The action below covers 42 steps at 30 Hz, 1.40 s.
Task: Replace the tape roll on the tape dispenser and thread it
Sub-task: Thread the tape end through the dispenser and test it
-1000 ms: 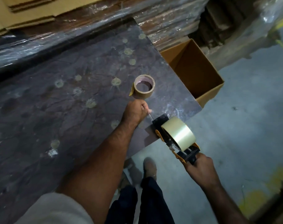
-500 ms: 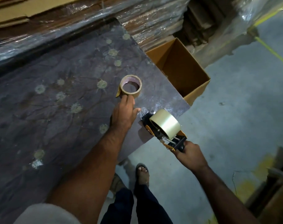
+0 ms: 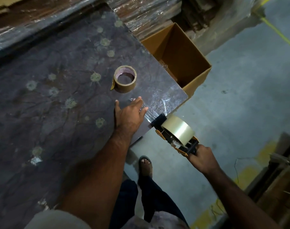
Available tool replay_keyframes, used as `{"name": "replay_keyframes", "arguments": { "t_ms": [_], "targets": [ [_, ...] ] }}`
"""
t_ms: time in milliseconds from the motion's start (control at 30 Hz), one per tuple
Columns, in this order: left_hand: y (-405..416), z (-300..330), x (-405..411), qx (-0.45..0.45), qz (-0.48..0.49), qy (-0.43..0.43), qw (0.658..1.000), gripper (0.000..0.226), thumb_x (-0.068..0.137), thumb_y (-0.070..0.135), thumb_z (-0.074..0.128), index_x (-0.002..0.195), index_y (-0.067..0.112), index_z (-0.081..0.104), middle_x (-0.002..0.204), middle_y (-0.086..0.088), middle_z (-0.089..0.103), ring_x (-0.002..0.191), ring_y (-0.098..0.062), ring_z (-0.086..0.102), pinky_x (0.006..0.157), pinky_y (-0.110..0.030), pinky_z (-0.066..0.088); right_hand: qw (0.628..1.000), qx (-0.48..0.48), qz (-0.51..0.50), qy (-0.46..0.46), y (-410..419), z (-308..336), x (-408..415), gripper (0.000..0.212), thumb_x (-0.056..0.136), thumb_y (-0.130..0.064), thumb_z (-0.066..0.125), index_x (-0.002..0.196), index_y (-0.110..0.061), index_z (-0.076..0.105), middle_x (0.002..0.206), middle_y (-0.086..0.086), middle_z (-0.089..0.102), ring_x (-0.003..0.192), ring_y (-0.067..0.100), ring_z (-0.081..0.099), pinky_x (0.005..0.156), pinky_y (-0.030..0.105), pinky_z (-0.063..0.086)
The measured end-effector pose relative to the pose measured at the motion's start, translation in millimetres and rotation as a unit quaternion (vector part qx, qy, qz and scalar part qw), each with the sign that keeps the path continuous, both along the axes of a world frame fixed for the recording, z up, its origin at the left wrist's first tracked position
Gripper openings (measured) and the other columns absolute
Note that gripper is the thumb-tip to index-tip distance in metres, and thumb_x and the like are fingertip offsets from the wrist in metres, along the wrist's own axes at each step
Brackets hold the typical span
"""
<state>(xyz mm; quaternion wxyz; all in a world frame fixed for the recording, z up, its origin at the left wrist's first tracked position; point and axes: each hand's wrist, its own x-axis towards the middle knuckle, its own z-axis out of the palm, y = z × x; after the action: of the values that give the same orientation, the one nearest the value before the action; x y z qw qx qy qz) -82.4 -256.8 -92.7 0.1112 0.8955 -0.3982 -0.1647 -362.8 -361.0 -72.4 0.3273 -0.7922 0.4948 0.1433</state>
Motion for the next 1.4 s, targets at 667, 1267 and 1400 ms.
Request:
{"name": "replay_keyframes", "arguments": {
  "t_ms": [667, 1267, 1400],
  "targets": [
    [-6.6, 9.9, -12.4, 0.028, 0.045, 0.082, 0.995, 0.055, 0.098, 0.047, 0.054, 0.149, 0.036, 0.036, 0.167, 0.012, 0.021, 0.150, -0.018, 0.032, 0.111, -0.080, 0.000, 0.913, 0.298, -0.267, -0.083, 15.8, -2.3, -5.1, 0.025, 0.078, -0.011, 0.069, 0.060, -0.011, 0.051, 0.048, 0.008, 0.042, 0.038, 0.019, 0.034, 0.043, 0.024, 0.025],
    [95.4, 130.4, 31.3, -0.384, 0.323, 0.212, 0.839, 0.045, 0.098, 0.052, 0.045, 0.093, 0.016, 0.071, 0.093, -0.006, 0.077, 0.084, -0.015, 0.071, 0.078, -0.027, 0.057, 0.687, 0.634, -0.205, -0.290, 61.3, 155.2, 135.9, 0.028, 0.086, -0.026, 0.055, 0.061, -0.019, 0.047, 0.048, -0.005, 0.037, 0.035, 0.009, 0.033, 0.043, 0.022, 0.030],
    [141.4, 147.4, 45.0, -0.346, 0.327, 0.068, 0.877, 0.037, 0.098, 0.044, 0.052, 0.093, 0.012, 0.070, 0.089, -0.008, 0.075, 0.086, -0.024, 0.067, 0.076, -0.033, 0.047, 0.676, 0.652, -0.189, -0.287, 92.0, 166.7, 161.4, 0.026, 0.086, -0.025, 0.056, 0.062, -0.019, 0.047, 0.048, -0.005, 0.038, 0.035, 0.010, 0.036, 0.042, 0.022, 0.033]
  ]
}}
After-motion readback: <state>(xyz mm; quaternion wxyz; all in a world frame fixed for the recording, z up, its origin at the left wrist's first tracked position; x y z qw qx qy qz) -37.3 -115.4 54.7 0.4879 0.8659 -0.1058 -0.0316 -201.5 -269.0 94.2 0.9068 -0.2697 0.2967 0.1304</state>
